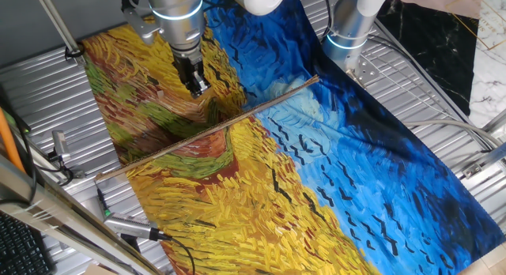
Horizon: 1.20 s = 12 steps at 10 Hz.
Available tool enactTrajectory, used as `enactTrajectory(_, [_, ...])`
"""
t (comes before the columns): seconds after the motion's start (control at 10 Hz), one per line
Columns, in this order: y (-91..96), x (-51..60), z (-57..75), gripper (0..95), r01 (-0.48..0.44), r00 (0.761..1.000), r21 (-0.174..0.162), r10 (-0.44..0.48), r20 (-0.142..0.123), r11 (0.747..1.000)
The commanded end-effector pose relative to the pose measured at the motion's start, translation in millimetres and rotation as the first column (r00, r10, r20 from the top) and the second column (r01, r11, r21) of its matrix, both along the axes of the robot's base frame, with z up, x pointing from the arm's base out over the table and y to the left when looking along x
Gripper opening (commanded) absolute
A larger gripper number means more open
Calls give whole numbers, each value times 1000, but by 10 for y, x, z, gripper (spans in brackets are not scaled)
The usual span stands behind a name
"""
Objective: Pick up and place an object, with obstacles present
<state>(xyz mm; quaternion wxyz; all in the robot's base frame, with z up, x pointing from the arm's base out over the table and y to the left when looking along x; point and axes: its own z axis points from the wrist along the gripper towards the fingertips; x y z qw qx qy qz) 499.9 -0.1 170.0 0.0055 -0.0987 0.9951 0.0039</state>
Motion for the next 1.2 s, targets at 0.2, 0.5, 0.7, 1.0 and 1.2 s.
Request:
enactTrajectory(0.2, [-9,-18,32,0,-133,991,10,133,6,991])
enactTrajectory(0.5, [-192,-9,78,0,-322,947,40,322,16,946])
enactTrajectory(0.7, [-448,117,35,0,-421,907,75,420,20,904])
enactTrajectory(1.0, [-675,304,-89,0,-504,861,90,508,-32,859])
enactTrajectory(1.2, [-841,402,-178,0,-558,825,92,564,-43,824])
